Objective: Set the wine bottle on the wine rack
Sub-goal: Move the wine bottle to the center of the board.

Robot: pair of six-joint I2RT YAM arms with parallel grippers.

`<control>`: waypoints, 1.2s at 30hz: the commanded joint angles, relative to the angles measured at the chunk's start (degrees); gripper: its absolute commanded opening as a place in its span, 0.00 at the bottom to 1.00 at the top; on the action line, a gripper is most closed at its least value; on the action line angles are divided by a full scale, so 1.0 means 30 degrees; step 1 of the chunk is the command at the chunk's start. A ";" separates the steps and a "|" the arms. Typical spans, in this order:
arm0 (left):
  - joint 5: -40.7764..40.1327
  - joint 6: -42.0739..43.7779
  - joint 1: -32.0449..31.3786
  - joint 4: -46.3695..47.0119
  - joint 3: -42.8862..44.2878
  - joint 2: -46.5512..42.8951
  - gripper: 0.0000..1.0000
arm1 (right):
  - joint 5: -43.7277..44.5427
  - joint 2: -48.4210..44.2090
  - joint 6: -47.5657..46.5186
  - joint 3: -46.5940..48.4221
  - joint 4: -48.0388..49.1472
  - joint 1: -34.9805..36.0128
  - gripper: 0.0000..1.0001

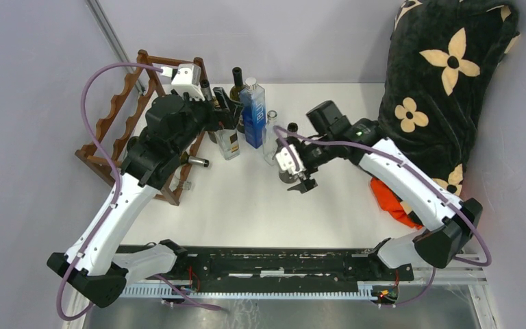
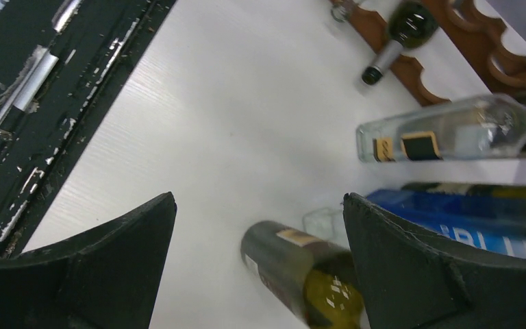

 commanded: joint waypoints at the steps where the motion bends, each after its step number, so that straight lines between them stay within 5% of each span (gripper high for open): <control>1: 0.1147 -0.3233 0.0104 0.1733 -0.0795 -0.0800 1.00 | -0.0997 -0.1440 0.0922 0.0909 -0.0341 -0.1628 0.98; 15: 0.0757 -0.3030 0.0102 0.1066 -0.1275 -0.1635 1.00 | -0.2749 -0.4273 0.6146 -0.0944 0.3496 -0.6499 0.98; 26: 0.0674 -0.2233 0.0102 0.0871 -0.1293 -0.1812 1.00 | 0.1687 -0.9672 1.2994 -0.8196 1.5260 -0.6658 0.98; 36: 0.1001 -0.2496 0.0089 0.1419 -0.2183 -0.2535 1.00 | 0.3309 -0.8688 1.6092 -0.9221 1.5796 -0.6650 0.98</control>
